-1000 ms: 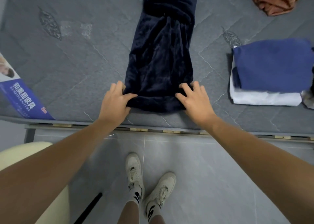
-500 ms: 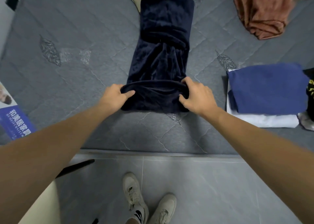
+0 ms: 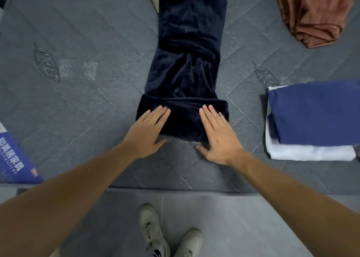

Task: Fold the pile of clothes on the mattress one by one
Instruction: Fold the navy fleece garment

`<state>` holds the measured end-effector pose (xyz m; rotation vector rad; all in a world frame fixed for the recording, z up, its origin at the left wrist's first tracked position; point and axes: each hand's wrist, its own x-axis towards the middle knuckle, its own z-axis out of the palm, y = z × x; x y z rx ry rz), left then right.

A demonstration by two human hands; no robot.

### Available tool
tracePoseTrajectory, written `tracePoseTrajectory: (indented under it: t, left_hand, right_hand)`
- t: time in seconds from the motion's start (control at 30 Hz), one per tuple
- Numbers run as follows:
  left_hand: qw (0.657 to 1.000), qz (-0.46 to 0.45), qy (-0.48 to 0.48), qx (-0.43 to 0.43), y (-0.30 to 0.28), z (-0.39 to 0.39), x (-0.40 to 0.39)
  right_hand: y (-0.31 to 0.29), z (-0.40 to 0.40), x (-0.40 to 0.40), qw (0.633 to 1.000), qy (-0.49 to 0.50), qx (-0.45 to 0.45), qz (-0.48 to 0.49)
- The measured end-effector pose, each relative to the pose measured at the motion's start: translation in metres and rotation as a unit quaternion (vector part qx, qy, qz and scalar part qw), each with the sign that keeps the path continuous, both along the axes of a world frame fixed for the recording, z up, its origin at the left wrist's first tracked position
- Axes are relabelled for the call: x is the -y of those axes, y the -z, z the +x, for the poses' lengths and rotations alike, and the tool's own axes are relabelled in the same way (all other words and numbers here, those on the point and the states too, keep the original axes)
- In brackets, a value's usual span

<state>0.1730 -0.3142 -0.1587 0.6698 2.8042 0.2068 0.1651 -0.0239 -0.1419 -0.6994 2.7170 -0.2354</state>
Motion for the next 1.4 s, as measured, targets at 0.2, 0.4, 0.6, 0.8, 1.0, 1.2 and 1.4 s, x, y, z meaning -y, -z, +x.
tracePoseTrajectory:
  t: [0.2, 0.4, 0.6, 0.8, 1.0, 1.2, 1.4]
  left_hand:
    - [0.999, -0.01, -0.04, 0.011, 0.03, -0.038, -0.009]
    - [1.0, -0.002, -0.025, 0.011, 0.042, -0.051, -0.006]
    - [0.987, 0.13, 0.008, 0.097, -0.012, -0.094, 0.037]
    - [0.913, 0.313, -0.127, 0.23, -0.104, -0.21, 0.045]
    - [0.822, 0.465, -0.265, 0.194, -0.145, -0.335, 0.028]
    - [0.918, 0.178, -0.353, -0.013, -0.105, -0.402, -0.014]
    - [0.965, 0.112, -0.236, -0.005, -0.037, -0.389, -0.037]
  right_hand:
    - [0.033, -0.034, 0.001, 0.999, 0.018, 0.011, 0.043]
    - [0.031, -0.044, 0.004, 0.998, 0.03, 0.039, 0.031]
    - [-0.02, -0.085, -0.002, 0.975, 0.124, 0.147, -0.113]
    - [-0.093, -0.191, -0.024, 0.928, 0.21, 0.244, -0.187]
    - [-0.144, -0.315, -0.035, 0.892, 0.28, 0.149, -0.322]
    - [-0.104, -0.371, 0.015, 0.957, 0.253, -0.137, -0.038]
    - [-0.032, -0.363, 0.046, 0.963, 0.263, -0.032, -0.052]
